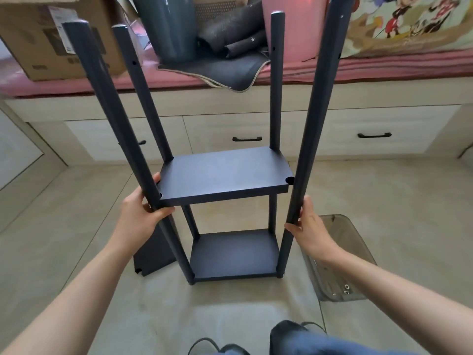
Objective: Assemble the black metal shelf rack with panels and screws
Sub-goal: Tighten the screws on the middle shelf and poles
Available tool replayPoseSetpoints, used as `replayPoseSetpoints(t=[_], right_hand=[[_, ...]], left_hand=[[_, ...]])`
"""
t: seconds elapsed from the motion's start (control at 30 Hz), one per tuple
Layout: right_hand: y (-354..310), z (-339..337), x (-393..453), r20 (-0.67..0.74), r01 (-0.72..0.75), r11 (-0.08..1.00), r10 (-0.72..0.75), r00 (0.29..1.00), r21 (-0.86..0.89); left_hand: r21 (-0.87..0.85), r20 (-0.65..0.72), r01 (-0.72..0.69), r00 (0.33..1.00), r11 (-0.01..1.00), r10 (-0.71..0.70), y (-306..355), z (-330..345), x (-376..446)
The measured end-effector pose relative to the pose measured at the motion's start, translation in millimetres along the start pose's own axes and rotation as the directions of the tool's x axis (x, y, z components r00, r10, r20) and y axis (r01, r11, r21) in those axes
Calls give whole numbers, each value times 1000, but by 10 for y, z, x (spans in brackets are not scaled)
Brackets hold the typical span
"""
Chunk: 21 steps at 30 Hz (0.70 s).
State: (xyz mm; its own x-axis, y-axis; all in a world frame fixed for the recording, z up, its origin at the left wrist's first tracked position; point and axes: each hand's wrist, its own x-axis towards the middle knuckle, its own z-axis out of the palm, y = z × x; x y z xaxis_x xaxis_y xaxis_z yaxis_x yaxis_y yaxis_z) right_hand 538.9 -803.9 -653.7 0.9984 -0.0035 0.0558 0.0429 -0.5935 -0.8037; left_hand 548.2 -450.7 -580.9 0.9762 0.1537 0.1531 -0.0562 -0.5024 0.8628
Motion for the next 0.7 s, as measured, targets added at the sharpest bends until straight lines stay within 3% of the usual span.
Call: replayPoseSetpoints(t=[0.33,0.7], right_hand=[[-51,-15,-225,174,-12,990,37,984,-143],[-272,-181,-359,209,-47,983,83,974,-175]], left_hand=[[3,-5,95,995,995,-95,-155,-18,-264],[-28,-144,185,972,982,-187,-86,103,-435]])
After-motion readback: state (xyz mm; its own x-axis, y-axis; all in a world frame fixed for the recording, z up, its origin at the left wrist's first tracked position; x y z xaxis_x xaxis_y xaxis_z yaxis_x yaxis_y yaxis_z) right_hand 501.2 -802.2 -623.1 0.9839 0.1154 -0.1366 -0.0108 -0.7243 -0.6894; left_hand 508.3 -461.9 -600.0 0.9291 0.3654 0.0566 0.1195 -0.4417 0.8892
